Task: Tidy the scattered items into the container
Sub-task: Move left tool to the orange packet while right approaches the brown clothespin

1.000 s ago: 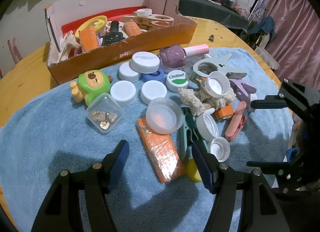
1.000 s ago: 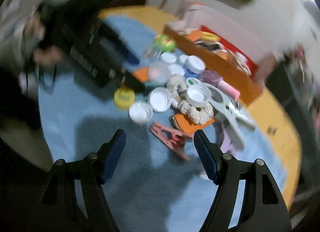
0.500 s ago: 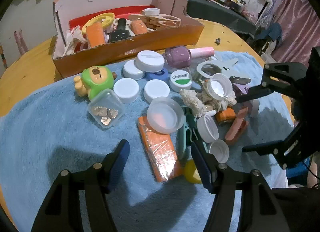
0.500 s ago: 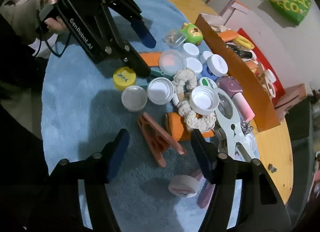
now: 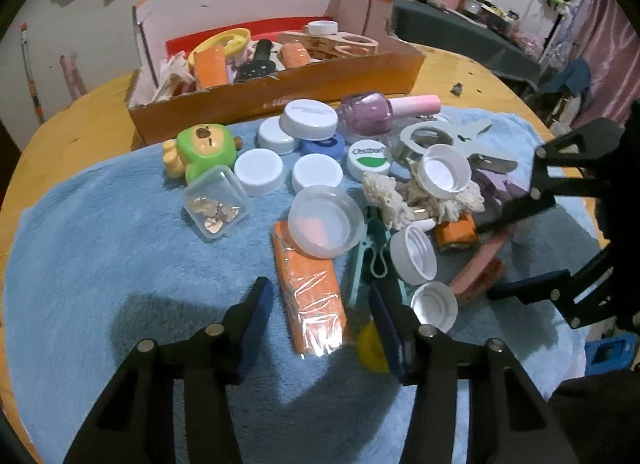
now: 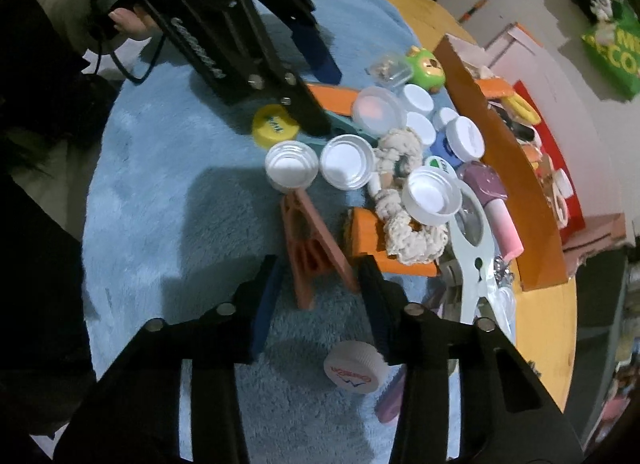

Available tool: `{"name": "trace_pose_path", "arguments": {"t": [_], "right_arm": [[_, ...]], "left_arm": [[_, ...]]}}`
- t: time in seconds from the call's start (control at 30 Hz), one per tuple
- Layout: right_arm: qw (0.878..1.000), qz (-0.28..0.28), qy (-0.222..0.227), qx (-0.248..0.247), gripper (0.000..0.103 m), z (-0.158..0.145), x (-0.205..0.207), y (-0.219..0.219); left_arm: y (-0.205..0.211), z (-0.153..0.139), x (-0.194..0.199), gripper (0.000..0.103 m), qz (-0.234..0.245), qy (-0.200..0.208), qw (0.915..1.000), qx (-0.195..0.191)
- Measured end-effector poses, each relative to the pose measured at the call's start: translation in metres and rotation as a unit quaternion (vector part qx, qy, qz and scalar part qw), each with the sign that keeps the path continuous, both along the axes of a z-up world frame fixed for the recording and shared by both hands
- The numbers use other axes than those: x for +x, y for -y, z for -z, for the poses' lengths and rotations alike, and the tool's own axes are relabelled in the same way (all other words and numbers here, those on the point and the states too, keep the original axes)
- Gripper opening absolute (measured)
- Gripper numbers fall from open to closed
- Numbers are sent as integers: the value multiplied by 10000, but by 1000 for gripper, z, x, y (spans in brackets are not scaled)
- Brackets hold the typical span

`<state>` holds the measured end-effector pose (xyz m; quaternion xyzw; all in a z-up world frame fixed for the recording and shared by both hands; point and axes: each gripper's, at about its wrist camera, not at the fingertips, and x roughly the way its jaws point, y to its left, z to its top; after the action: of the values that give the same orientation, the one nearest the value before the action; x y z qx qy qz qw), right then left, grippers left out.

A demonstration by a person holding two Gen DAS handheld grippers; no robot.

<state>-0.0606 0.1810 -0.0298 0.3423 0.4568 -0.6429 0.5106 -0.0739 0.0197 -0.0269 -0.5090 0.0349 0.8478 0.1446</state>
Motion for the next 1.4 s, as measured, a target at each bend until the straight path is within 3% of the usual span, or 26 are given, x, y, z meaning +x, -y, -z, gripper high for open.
{"name": "trace_pose_path", "arguments": {"t": [0.07, 0.5, 0.63, 1.4], "right_arm": [[10000, -58, -20, 2, 35, 1, -1, -1], [9992, -335, -149, -143, 31, -4, 1, -11], [9991, -337, -129, -217, 31, -6, -1, -13], [9992, -339, -142, -173, 31, -5, -4, -14]], "left_arm": [[1, 0, 1, 42, -120, -53, 9999, -83], [4, -3, 8, 31, -471, -115, 9988, 15], [5, -6, 11, 22, -490, -128, 9987, 39], [9, -5, 47, 21, -510, -8, 9985, 174]]}}
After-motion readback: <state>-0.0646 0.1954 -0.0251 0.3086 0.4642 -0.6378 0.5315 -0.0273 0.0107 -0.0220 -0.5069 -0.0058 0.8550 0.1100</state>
